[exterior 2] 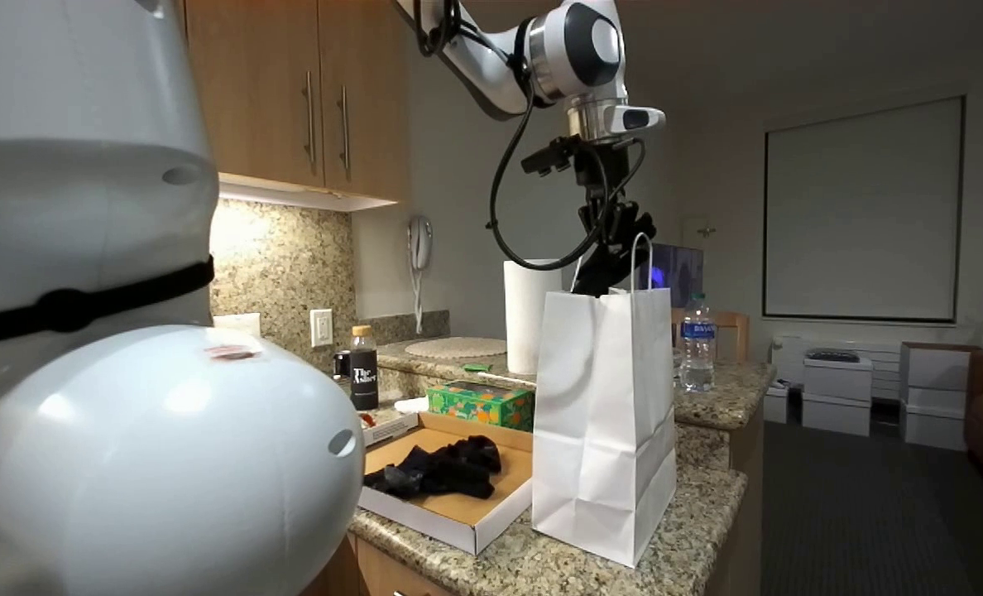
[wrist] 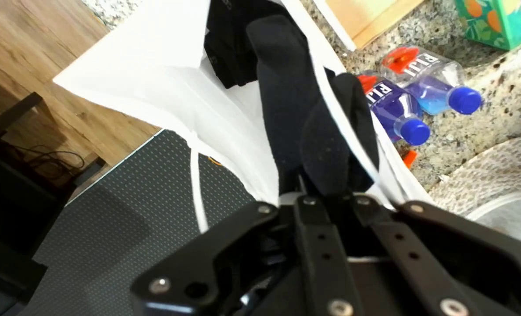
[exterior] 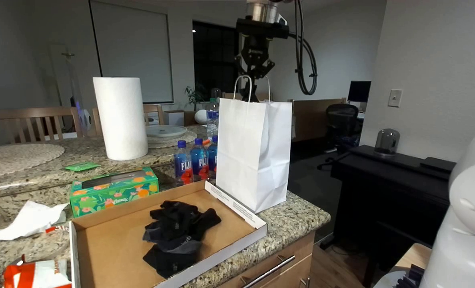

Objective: Put the socks in the bag

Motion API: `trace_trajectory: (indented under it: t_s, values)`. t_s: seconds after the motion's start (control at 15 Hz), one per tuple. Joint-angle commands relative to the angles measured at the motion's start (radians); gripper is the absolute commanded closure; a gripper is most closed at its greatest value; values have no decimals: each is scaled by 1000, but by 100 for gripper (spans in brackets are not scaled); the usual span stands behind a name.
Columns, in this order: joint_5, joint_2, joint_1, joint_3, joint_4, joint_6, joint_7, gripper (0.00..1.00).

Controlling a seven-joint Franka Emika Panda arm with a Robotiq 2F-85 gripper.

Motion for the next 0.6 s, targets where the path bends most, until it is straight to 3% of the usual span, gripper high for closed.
trace_trajectory:
  t_s: [0.0,0.13,0.2,0.27,0.53]
  values:
    - [-36,-2,-30,23,-29,-20,43,92]
    - [-37,-2,-35,24,-38,-21,45,92]
    - [-34,-3,-37,23,-39,-24,44,66]
    - [-29,-7,-37,22,-38,-28,40,65]
    - [-19,-25,-41,20,-35,-17,36,41]
